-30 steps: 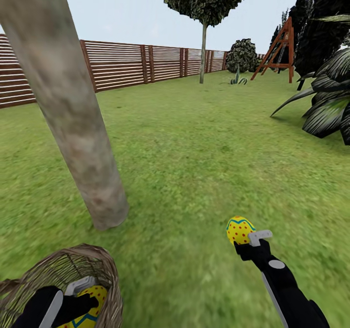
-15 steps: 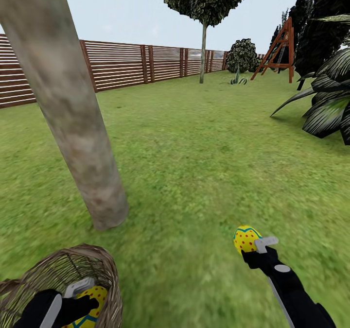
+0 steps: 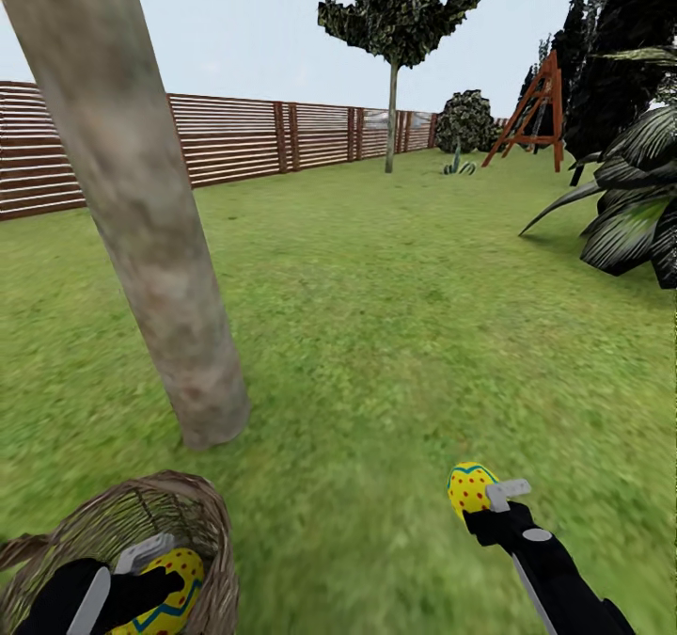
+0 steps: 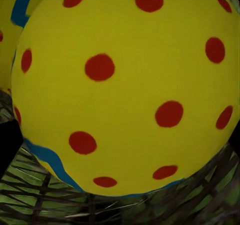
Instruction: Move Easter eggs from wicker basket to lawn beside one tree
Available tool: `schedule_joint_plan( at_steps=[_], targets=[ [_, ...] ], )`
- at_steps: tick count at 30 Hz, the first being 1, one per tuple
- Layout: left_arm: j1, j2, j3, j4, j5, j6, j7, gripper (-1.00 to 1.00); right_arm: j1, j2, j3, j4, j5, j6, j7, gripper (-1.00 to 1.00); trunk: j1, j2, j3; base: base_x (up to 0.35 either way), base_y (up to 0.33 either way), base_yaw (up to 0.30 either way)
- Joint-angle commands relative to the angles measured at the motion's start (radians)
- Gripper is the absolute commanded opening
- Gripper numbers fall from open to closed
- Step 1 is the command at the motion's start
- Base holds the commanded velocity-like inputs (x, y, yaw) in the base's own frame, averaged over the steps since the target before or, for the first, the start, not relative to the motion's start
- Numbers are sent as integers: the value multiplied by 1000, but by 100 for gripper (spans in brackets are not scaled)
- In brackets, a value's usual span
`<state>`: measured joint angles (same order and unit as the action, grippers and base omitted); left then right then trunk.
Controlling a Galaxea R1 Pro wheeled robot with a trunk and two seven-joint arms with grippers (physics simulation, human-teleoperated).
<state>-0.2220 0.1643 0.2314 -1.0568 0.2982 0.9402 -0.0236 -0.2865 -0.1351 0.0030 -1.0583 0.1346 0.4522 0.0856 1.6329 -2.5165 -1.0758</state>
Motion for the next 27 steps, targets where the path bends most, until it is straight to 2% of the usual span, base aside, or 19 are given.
schedule_joint_plan(
  at_steps=[1,9,13,21,25,27],
  targets=[
    [0,-1,2,-1,-1,4,-2,-100,0,-1,3,-4,11,5,7,-100,-1,0,3,-174,0,0],
    [0,-5,2,-6,0,3,-4,-100,0,-10,3,-78,10,6,10,-100,-5,2,34,-170,0,0],
    [0,-6,16,-20,1,3,-5,-100,0,-4,-1,-87,8,7,7,-100,-6,3,49,-210,0,0],
    [0,-9,17,-39,1,3,-6,-100,0,2,2,-111,2,11,8,-100,-10,5,80,-221,0,0],
    [0,-9,17,-45,1,2,-6,-100,0,2,10,-112,3,9,7,-100,-12,5,96,-132,0,0],
    [0,-9,20,-65,1,1,-6,-100,0,0,29,-112,5,8,7,-100,-13,6,104,-7,0,0]
  ],
)
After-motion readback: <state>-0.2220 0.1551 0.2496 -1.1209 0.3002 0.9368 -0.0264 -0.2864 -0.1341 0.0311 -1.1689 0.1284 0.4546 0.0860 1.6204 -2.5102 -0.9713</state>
